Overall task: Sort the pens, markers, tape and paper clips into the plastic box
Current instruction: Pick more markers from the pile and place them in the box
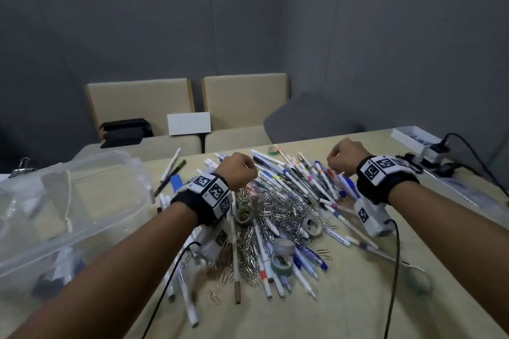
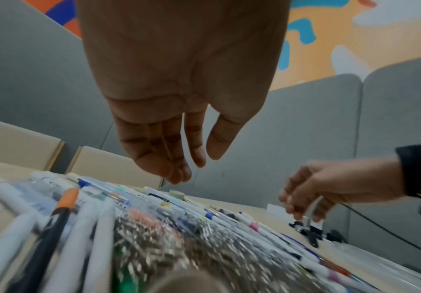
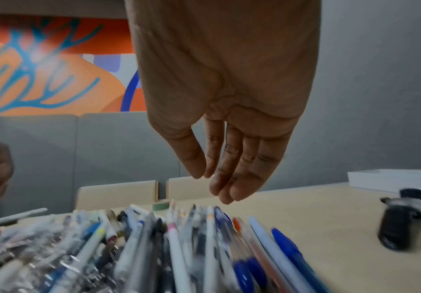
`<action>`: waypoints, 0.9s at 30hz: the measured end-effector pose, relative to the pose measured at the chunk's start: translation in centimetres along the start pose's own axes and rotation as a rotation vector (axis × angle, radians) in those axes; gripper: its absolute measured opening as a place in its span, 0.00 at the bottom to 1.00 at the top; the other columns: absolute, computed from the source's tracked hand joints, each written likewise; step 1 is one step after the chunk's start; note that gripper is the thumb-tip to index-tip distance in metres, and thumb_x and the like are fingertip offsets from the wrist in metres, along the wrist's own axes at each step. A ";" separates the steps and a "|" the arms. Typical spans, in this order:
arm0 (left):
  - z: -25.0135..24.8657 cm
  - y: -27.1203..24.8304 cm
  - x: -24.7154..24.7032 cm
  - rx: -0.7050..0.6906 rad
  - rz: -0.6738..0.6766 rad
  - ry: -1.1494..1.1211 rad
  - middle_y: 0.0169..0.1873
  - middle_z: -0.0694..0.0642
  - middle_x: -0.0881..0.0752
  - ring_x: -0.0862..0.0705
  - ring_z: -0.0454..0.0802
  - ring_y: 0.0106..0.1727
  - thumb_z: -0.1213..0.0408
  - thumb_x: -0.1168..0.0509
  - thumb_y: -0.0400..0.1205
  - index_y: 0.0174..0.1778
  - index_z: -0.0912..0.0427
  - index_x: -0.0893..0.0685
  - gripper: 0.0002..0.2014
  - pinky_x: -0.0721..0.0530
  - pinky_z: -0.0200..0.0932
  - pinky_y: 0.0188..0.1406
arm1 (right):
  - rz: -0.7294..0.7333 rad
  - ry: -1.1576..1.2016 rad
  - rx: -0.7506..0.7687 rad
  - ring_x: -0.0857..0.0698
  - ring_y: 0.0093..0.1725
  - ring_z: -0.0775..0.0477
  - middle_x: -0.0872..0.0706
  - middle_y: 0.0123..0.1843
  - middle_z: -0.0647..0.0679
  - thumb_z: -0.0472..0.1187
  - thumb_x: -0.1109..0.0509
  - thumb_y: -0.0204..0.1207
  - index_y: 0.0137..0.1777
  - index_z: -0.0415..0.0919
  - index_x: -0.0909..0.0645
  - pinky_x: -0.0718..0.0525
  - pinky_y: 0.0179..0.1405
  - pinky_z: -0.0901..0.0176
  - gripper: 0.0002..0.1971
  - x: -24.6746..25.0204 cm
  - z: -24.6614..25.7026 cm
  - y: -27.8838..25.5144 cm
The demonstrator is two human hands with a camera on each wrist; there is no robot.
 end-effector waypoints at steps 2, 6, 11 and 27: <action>-0.3 1.7 0.0 0.009 0.000 0.025 0.41 0.63 0.12 0.16 0.56 0.38 0.68 0.36 0.79 0.41 0.60 0.15 0.05 0.20 0.39 0.30 | 0.023 -0.011 -0.014 0.10 0.38 0.36 0.10 0.40 0.30 0.30 0.35 0.71 0.45 0.25 0.12 0.09 0.39 0.44 0.11 -0.8 -1.4 0.7; 0.6 5.2 0.9 0.084 -0.043 0.112 0.46 0.66 0.11 0.13 0.63 0.46 0.68 0.38 0.81 0.49 0.65 0.12 0.10 0.20 0.41 0.37 | 0.042 -0.028 0.039 0.12 0.49 0.36 0.10 0.47 0.31 0.33 0.33 0.72 0.46 0.25 0.12 0.12 0.46 0.46 0.11 -2.3 -2.0 2.0; 4.0 7.4 1.6 0.184 -0.071 0.259 0.49 0.63 0.10 0.14 0.59 0.47 0.68 0.37 0.81 0.50 0.67 0.11 0.11 0.18 0.45 0.43 | 0.135 0.024 0.199 0.14 0.49 0.47 0.10 0.47 0.43 0.34 0.30 0.74 0.47 0.38 0.10 0.21 0.48 0.62 0.07 -4.9 1.3 2.7; 6.3 3.5 -0.9 0.055 0.114 0.485 0.66 0.59 0.19 0.20 0.56 0.65 0.61 0.27 0.76 0.66 0.56 0.17 0.21 0.23 0.43 0.59 | 0.431 -0.206 0.428 0.16 0.58 0.44 0.24 0.70 0.43 0.42 0.25 0.74 0.68 0.50 0.21 0.18 0.55 0.56 0.22 -12.9 9.1 -0.5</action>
Point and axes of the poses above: each hand's wrist, its own y-axis towards the middle knuckle, its own x-axis out of the back of the hand, z = x × y, the point moved 9 cm from there along y, towards the middle knuckle
